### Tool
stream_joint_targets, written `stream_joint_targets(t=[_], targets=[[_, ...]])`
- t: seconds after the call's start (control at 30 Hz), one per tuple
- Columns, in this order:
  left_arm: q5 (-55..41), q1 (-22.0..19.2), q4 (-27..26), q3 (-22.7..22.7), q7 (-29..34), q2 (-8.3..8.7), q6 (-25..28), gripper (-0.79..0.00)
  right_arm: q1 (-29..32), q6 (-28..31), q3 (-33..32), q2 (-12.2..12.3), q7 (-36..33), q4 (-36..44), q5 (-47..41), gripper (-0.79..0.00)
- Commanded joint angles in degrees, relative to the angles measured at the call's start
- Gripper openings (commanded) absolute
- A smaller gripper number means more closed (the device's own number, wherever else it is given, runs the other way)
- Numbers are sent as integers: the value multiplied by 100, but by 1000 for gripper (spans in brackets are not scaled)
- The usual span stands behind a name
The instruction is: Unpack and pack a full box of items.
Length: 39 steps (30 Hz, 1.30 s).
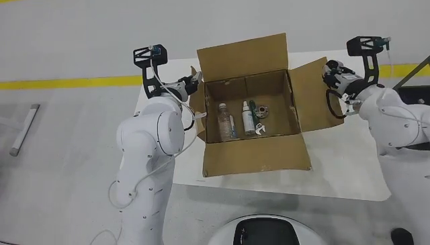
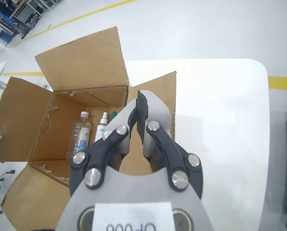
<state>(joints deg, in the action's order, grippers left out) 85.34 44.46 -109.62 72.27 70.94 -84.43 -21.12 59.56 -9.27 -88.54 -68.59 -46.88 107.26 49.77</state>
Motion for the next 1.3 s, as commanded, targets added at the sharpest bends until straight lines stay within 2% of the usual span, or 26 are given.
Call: stream_joint_targets(t=[0.0,0.17,0.27,0.47,0.63,0.77,0.9,1.0,1.2,1.27], targets=[[0,0,0,0,0,0,0,0,0,0,-1,0,0,0,-2,-785],[0,0,0,0,0,0,0,0,34,38,30,0,41,40,25,-785],[0,0,0,0,0,0,0,0,189,-125,-81,-12,608,98,0,-785],[0,0,0,0,0,0,0,0,574,-299,-1037,-10,1956,0,-486,-785],[0,0,0,0,0,0,0,0,982,-245,-1639,25,2533,-495,-326,-785],[0,0,0,0,0,0,0,0,1130,-146,-1452,12,2717,-944,-194,-785],[0,0,0,0,0,0,0,0,1136,14,-812,-18,2608,-1196,184,-785],[0,0,0,0,0,0,0,0,1002,112,-468,-56,2604,-1293,92,-785],[0,0,0,0,0,0,0,0,722,700,-31,-78,2471,-1384,26,-785],[0,0,0,0,0,0,0,0,672,971,26,-89,2355,-1381,-325,-785]])
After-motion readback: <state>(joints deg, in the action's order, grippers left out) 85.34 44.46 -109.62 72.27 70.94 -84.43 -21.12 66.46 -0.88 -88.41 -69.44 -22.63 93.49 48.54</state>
